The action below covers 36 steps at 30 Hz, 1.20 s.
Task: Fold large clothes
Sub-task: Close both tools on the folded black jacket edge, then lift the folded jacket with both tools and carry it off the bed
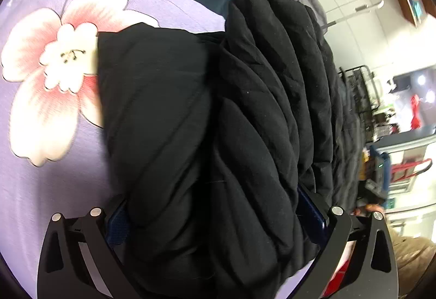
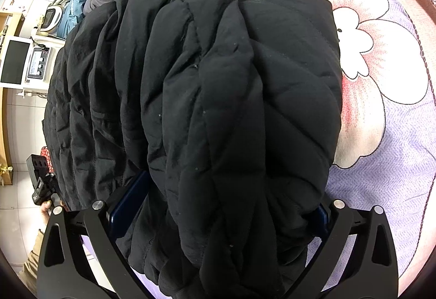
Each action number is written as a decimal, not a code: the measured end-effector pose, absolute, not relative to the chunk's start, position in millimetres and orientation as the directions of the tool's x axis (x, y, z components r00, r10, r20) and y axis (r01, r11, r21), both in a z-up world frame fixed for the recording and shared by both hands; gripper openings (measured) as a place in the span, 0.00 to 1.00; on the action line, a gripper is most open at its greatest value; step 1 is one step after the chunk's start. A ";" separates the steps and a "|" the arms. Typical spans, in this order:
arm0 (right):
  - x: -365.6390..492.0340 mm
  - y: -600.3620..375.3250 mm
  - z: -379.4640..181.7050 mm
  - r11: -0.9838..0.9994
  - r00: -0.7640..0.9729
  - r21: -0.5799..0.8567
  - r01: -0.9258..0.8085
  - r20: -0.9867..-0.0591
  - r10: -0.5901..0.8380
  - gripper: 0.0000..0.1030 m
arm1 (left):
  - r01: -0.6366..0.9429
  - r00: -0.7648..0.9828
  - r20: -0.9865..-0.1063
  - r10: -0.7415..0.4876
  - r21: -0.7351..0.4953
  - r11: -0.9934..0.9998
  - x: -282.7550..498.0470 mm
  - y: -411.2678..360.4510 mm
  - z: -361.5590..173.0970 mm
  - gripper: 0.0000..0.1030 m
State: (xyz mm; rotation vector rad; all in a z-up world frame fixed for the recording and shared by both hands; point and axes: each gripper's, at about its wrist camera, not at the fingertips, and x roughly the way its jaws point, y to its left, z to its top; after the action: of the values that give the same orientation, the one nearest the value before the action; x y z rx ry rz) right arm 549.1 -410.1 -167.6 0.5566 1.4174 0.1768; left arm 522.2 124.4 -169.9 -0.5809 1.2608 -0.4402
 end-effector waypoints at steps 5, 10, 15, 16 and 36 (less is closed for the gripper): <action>541.6 -400.2 -161.3 0.884 0.193 0.418 0.209 -0.904 0.382 0.89 | -0.019 0.274 -0.761 -0.588 -0.616 0.788 516.8 117.1 -165.3 0.86; 528.6 -381.1 -138.2 0.921 0.221 0.339 0.190 -0.929 0.296 0.48 | -0.009 0.304 -0.744 -0.595 -0.627 0.779 503.8 117.7 -145.6 0.54; 513.0 -354.1 -103.7 0.960 0.263 0.242 0.138 -0.944 0.200 0.28 | 0.027 0.333 -0.709 -0.622 -0.652 0.758 481.5 117.8 -121.3 0.39; 509.1 -349.2 -96.9 0.967 0.276 0.225 0.121 -0.943 0.185 0.26 | 0.034 0.336 -0.703 -0.626 -0.656 0.754 477.6 116.5 -116.8 0.37; 330.7 -276.6 -5.3 0.994 0.342 0.083 -0.069 -0.934 0.102 0.20 | -0.028 0.354 -0.680 -0.642 -0.694 0.720 297.8 119.8 -80.7 0.30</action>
State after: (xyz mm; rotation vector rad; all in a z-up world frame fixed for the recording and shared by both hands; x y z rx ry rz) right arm 330.7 -276.6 -5.3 0.0306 1.2173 0.1108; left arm 297.8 119.8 -80.7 -0.6863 1.1562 -0.4399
